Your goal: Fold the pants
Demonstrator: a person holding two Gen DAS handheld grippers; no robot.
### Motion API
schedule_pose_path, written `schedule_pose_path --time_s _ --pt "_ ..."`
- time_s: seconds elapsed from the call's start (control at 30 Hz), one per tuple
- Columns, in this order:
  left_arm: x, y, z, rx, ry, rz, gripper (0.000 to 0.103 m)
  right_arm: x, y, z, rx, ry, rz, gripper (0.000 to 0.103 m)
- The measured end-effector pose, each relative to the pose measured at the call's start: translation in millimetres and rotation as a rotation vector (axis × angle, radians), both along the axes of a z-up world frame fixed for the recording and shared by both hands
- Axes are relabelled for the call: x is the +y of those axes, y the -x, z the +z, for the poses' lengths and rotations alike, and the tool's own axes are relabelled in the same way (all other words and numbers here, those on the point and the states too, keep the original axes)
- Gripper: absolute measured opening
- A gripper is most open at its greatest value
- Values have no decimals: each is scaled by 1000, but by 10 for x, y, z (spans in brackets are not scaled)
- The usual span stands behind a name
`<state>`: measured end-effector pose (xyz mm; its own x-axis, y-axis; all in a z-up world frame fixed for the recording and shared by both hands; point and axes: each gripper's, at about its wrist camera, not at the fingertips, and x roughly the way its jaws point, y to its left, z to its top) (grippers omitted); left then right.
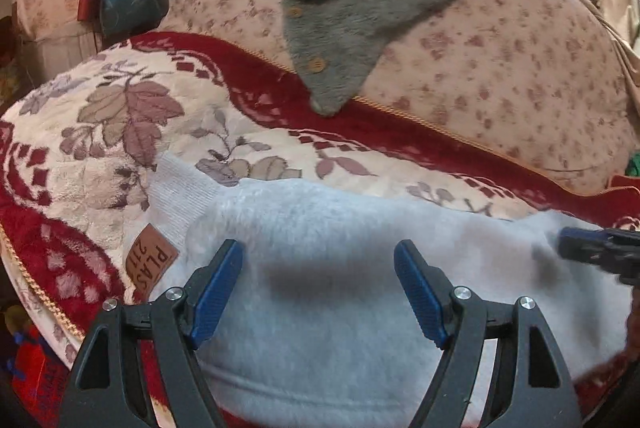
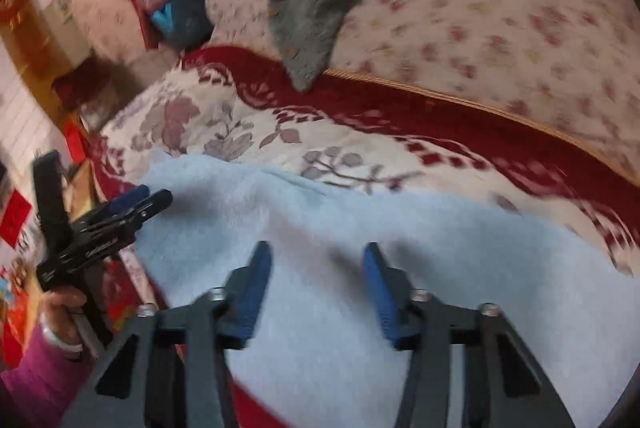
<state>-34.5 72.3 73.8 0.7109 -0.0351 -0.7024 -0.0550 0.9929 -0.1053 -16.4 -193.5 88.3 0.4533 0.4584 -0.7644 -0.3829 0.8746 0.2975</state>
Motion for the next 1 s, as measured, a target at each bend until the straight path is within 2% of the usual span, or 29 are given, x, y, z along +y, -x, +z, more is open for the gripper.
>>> schedule_pose_path --time_s 0.1,0.2,0.3,0.4,0.43,0.5,0.53,0.57,0.67,0.77,0.9,1.0 --pt "72 -119 -159 29 13 9 78 203 -311 -313 56 38 -17 35" --pt "59 -147 -225 22 1 -2 78 230 -477 -516 63 97 -54 31" --pt "68 -116 -185 16 18 -13 78 242 -501 -489 52 104 -50 31" --pt "202 14 -49 2 98 -5 78 208 -415 -328 38 50 -45 34" --pt "253 65 -2 -6 113 6 79 209 -378 -270 39 27 -37 36" --pt "371 210 68 -17 166 21 82 279 -336 -205 42 10 -5 50" --pt "442 302 88 -20 187 46 88 329 -307 -175 40 0 17 69" --pt "518 405 102 -25 196 85 91 390 -274 -147 35 -13 38 79" --pt "686 625 66 -24 227 157 93 621 -220 -99 43 -49 107 79" --pt "811 748 -46 10 276 194 93 897 -203 -73 24 -24 154 79" --pt "889 773 -176 29 338 232 93 1193 -275 -92 22 -2 181 79" --pt "873 707 -264 38 351 248 93 1326 -314 -124 31 -2 197 79"
